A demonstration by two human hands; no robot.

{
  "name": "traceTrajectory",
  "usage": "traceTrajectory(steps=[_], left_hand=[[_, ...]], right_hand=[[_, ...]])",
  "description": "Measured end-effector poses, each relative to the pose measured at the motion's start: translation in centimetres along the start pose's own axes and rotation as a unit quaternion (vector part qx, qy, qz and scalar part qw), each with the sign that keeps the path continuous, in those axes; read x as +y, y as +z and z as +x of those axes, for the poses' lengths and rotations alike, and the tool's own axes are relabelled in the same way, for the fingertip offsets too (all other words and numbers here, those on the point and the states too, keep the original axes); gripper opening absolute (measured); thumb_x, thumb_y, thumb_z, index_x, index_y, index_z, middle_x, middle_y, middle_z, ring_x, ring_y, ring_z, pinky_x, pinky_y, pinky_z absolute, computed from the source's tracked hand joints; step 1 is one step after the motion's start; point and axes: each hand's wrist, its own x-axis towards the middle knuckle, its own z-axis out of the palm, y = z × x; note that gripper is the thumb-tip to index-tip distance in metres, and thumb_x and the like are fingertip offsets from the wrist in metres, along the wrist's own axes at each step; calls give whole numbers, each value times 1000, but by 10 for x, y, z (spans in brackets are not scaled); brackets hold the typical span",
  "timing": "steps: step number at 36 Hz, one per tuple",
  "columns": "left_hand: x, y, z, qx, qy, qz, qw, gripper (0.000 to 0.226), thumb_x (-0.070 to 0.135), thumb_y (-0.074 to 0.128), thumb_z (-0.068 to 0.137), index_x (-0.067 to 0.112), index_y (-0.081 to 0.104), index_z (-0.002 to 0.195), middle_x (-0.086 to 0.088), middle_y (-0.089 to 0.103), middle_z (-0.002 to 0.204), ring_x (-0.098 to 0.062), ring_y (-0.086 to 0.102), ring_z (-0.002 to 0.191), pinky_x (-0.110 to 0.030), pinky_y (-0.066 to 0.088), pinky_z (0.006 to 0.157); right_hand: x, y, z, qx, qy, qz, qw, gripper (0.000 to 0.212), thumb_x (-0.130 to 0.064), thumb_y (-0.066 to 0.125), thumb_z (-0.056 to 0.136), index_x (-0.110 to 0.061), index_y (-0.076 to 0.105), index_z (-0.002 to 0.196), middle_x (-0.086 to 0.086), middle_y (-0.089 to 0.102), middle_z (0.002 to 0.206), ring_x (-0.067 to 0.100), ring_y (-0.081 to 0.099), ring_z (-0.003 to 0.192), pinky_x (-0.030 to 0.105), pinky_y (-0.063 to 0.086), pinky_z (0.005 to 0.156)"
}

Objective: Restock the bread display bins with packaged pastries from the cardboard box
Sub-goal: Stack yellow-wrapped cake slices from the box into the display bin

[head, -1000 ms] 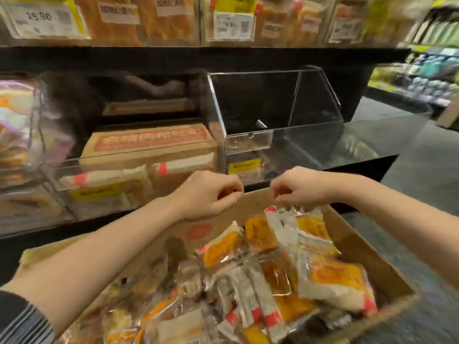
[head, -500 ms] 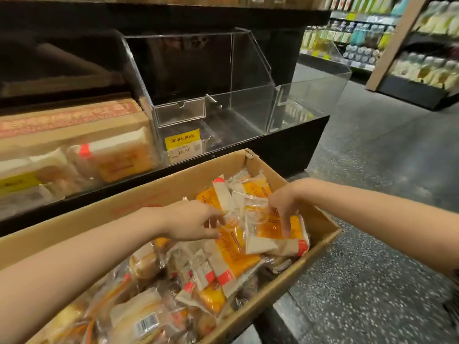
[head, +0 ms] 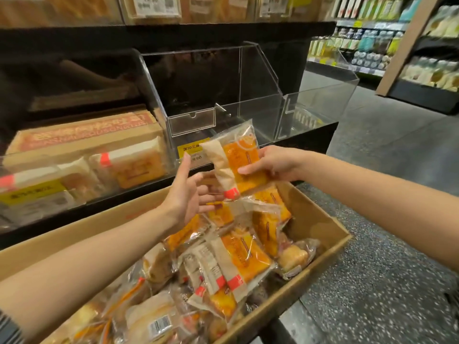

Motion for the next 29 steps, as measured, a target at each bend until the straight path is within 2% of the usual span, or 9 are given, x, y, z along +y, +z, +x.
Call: traceTrajectory(steps=[2, 5, 10, 13, 16, 21, 24, 27, 29], left_hand=[[2, 0, -1, 31, 19, -3, 999, 75, 71, 41, 71, 13, 58, 115, -14, 71, 105, -27, 69, 95, -43, 51, 87], [0, -4, 0, 86, 45, 40, 994, 62, 39, 74, 67, 9, 59, 119, -9, 72, 102, -21, 69, 86, -38, 55, 80], [-2, -19, -3, 158, 57, 50, 985, 46, 1, 78, 72, 8, 60, 113, -6, 72, 93, -12, 71, 71, -22, 53, 55], [1, -32, -4, 207, 88, 84, 971, 45, -2, 80, 69, 13, 63, 108, -3, 71, 88, -11, 66, 70, -15, 48, 49], [8, -43, -5, 225, 119, 104, 961, 37, -1, 81, 68, 16, 65, 97, 0, 70, 82, -4, 63, 63, -12, 46, 47], [11, -57, -8, 210, 125, 120, 962, 24, 11, 82, 70, 22, 68, 86, 7, 71, 73, -6, 65, 67, -27, 57, 65], [8, -65, -7, 206, 126, 105, 965, 19, 16, 82, 68, 20, 72, 85, 1, 72, 74, -14, 66, 71, -35, 57, 73], [11, -71, -8, 203, 135, 134, 961, 14, 21, 79, 74, 21, 71, 86, -5, 70, 84, -19, 66, 76, -38, 56, 75], [14, -73, -9, 195, 140, 149, 959, 12, 25, 76, 78, 22, 69, 88, -3, 69, 84, -18, 67, 76, -35, 56, 69]], right_hand=[[1, 12, 5, 24, 9, 63, 998, 35, -20, 73, 81, -17, 60, 113, 3, 67, 108, 20, 64, 101, 30, 55, 76], [2, 30, 13, 22, 17, 131, 991, 48, -23, 73, 79, -12, 56, 123, 7, 65, 116, 24, 62, 108, 37, 52, 92], [-3, 38, 12, -42, 36, 17, 998, 57, -55, 44, 93, -16, 44, 134, 11, 57, 127, 30, 57, 116, 41, 52, 89], [-2, 33, 11, -101, 85, -127, 983, 65, -60, 39, 92, -7, 51, 126, 13, 59, 121, 28, 60, 111, 42, 52, 91], [7, 38, 10, -170, 138, -271, 938, 56, -45, 60, 89, -6, 53, 127, 13, 60, 124, 25, 60, 112, 40, 51, 94], [33, 71, 17, -33, -4, -442, 896, 55, -35, 78, 76, -10, 60, 121, 5, 65, 114, 18, 61, 97, 29, 54, 82], [39, 81, 18, -40, -47, -542, 838, 59, -50, 77, 72, -10, 64, 114, 4, 62, 113, 14, 49, 93, 24, 44, 75], [39, 84, 18, -40, -41, -632, 773, 62, -61, 73, 69, -12, 65, 106, 5, 55, 112, 16, 39, 97, 29, 43, 83], [36, 85, 19, -44, -34, -649, 759, 60, -58, 74, 70, -12, 64, 107, 5, 56, 112, 17, 42, 98, 30, 44, 85]])
